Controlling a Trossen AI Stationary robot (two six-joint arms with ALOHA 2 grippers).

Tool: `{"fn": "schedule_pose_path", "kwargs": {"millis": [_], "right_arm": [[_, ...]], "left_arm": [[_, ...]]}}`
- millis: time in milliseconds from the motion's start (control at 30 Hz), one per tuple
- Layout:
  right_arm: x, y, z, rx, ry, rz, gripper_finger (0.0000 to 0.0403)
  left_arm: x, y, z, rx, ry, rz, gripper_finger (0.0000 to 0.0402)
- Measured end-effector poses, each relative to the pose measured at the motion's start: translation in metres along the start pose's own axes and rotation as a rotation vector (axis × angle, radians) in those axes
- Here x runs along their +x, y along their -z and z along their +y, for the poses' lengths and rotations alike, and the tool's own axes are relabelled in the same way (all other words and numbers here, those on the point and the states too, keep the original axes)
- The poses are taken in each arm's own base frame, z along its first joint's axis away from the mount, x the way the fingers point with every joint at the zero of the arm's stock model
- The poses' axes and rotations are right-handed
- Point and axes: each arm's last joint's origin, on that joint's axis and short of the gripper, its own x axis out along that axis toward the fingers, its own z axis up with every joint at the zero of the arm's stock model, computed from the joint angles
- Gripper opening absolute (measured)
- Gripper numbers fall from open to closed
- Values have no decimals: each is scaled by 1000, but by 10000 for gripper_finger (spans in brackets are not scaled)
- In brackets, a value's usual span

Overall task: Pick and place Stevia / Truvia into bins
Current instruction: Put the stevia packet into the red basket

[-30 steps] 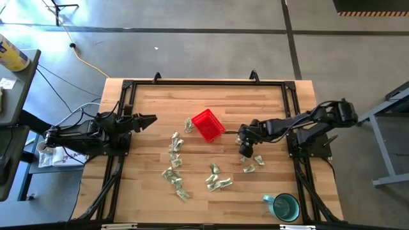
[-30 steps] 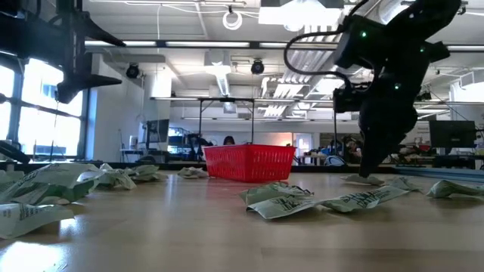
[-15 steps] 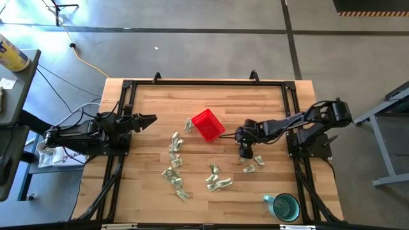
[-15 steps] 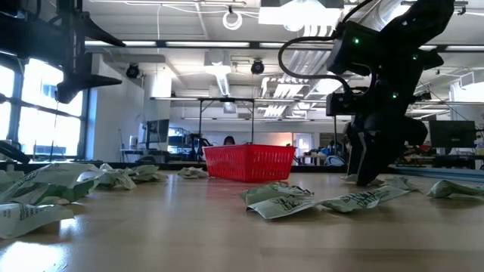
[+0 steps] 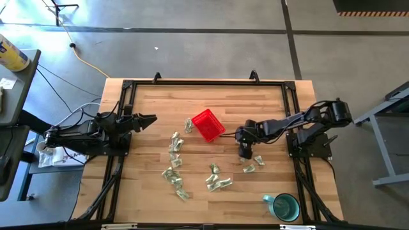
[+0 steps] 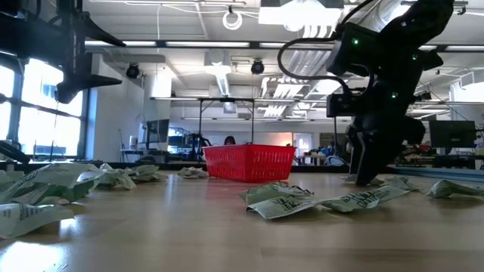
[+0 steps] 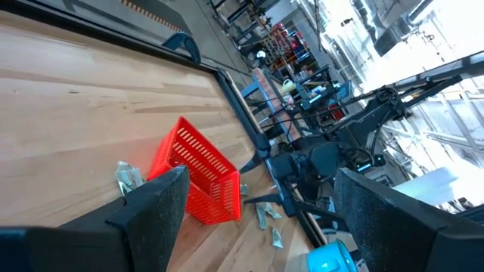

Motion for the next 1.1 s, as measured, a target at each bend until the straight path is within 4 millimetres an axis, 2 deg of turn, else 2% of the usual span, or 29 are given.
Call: {"fn": "schedule_pose_path", "kwargs": {"millis": [400,500,600,833,933,1000,1100], "right_arm": [[2,-1,-11,333,-31,34,104],[-2,-8,-12,416,-109,18,53],[-14,-20,-9,414,-167,-39,10],[-69,-76,-6,381,-257,-282,7],[-94,-109,-8,340,-262,-421,5],[-97,-128,-14,335,-269,-446,8],[-81,-150,-24,323,-280,-397,9]], "left_arm": [[0,0,0,-1,0,1,365],[0,0,0,-1,0,1,365],[0,0,0,-1,1,1,365],[0,0,0,-1,1,2,365],[0,0,0,-1,1,2,365],[0,0,0,-1,1,2,365],[0,0,0,2,0,1,365]]}}
